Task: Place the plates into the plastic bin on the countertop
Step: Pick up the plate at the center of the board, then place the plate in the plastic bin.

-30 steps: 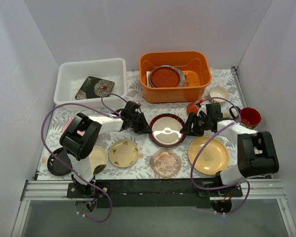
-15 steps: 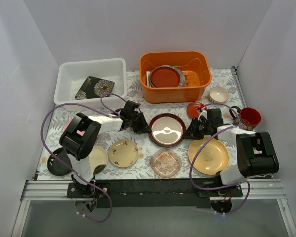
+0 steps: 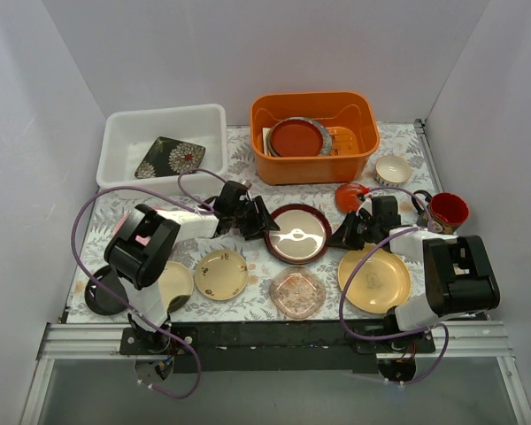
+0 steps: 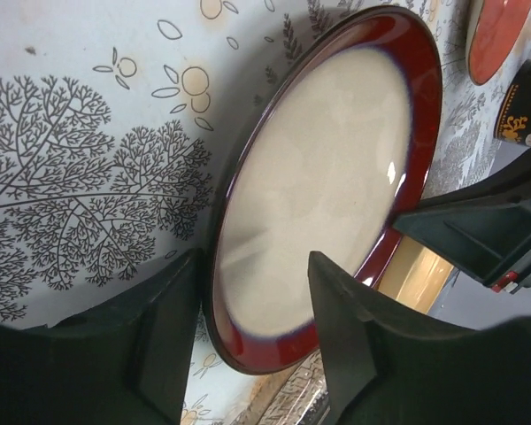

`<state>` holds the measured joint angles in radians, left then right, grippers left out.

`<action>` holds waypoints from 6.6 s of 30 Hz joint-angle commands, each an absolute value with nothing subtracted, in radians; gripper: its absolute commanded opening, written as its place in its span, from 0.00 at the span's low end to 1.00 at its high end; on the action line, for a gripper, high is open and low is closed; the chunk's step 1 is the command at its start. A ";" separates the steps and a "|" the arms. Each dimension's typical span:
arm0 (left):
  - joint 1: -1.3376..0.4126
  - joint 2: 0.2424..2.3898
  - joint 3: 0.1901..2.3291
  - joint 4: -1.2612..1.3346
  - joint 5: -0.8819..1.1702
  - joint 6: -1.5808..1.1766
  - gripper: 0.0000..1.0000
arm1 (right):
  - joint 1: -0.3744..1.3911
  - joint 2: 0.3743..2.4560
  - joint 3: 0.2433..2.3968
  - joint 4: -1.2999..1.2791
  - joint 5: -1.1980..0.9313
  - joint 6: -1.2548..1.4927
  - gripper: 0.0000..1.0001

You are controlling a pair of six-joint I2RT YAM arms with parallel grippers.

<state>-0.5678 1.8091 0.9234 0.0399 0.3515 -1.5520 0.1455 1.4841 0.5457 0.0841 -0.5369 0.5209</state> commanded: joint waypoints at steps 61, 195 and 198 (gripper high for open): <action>-0.683 1.686 0.902 0.373 0.480 -1.462 0.00 | 0.155 1.318 0.508 0.129 -0.589 0.463 0.59; 0.239 2.071 1.669 -0.258 0.330 -1.454 0.36 | 0.126 0.957 0.692 -0.278 -0.454 0.362 0.98; 0.247 2.074 1.655 -0.287 0.330 -1.453 0.36 | 0.126 0.963 0.690 -0.272 -0.462 0.368 0.97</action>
